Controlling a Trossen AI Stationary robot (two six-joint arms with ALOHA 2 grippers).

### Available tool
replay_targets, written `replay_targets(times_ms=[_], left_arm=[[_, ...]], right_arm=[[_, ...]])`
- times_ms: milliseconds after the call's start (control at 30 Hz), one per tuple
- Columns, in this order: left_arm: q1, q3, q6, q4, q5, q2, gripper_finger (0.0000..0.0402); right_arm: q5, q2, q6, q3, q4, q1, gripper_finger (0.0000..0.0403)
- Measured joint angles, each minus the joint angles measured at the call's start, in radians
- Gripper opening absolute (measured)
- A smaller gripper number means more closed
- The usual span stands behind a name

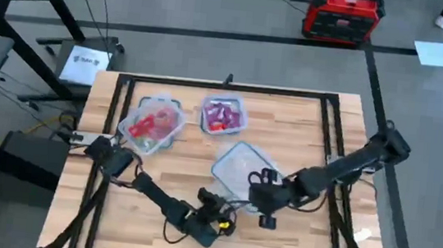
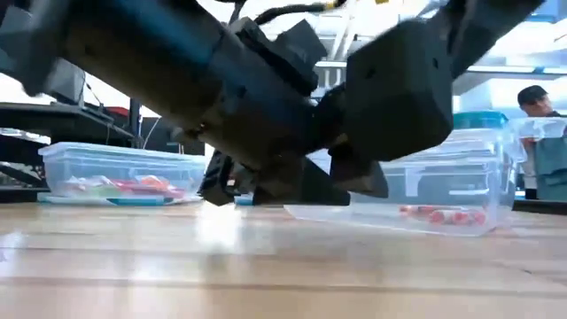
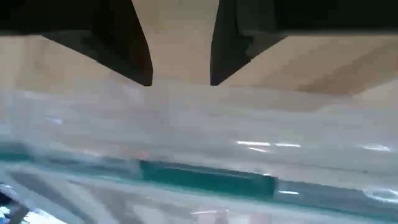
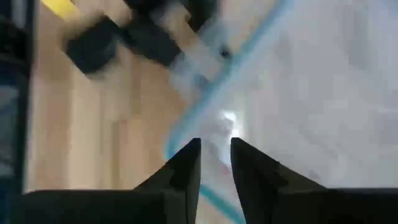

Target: Sort candy

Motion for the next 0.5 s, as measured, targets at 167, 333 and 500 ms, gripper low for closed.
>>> replay_targets(times_ms=[167,333,500], left_arm=[[-0.021,0.023,0.095,0.005,0.002,-0.001,0.0146],[-0.02,0.025,0.093,0.0,0.002,-0.001,0.0146],[-0.015,0.025,0.097,0.0,0.002,-0.001,0.0146]], right_arm=[[0.178,-0.121,0.053,-0.027,-0.218,0.01,0.0074],[0.231,-0.24,0.099,-0.159,-0.251,-0.081,0.0074],[0.189,-0.311,0.098,-0.355,-0.137,-0.177,0.0074]])
